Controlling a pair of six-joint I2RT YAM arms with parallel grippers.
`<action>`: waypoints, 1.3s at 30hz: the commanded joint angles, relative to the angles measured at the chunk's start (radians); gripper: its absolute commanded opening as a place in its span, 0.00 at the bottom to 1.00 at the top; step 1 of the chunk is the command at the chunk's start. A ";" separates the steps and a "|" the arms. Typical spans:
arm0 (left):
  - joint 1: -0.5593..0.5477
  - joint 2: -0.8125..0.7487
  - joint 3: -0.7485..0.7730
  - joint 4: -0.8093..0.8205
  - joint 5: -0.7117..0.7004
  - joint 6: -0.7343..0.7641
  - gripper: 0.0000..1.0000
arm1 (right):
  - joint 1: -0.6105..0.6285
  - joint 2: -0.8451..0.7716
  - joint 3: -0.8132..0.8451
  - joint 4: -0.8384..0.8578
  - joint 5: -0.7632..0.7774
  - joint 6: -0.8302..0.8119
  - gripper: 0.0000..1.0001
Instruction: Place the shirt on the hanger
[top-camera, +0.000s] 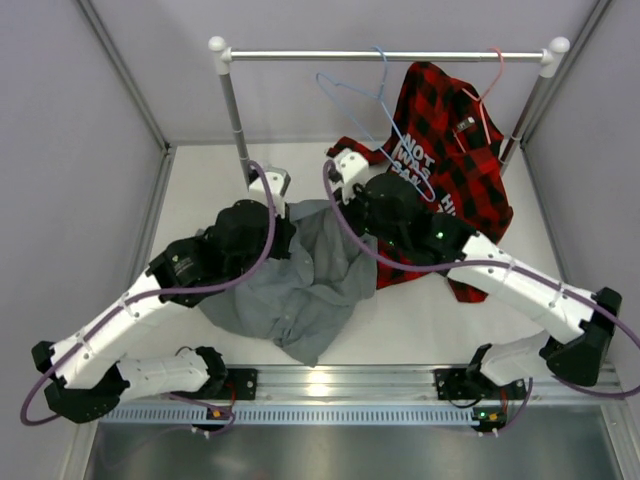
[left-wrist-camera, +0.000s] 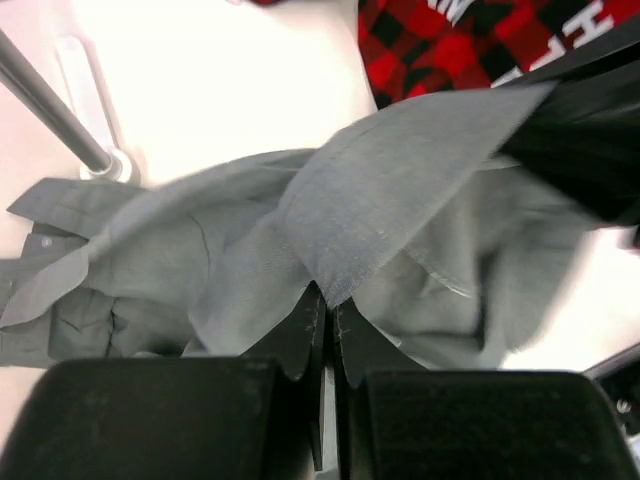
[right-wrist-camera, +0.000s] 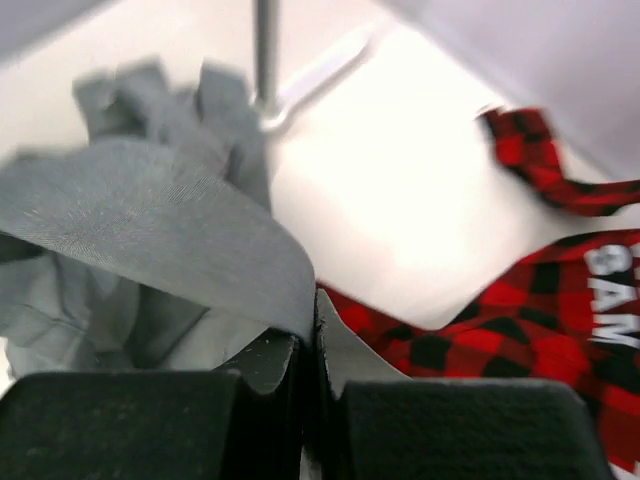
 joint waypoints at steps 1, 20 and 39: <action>0.045 -0.030 0.005 -0.105 -0.063 0.043 0.00 | -0.012 -0.099 0.095 -0.152 0.381 0.106 0.00; 0.100 -0.156 -0.336 0.131 0.353 -0.036 0.00 | -0.103 -0.250 0.035 -0.291 0.019 0.120 0.64; 0.123 -0.187 -0.428 0.131 0.342 -0.102 0.00 | -0.545 0.020 0.370 -0.383 -0.320 -0.024 0.64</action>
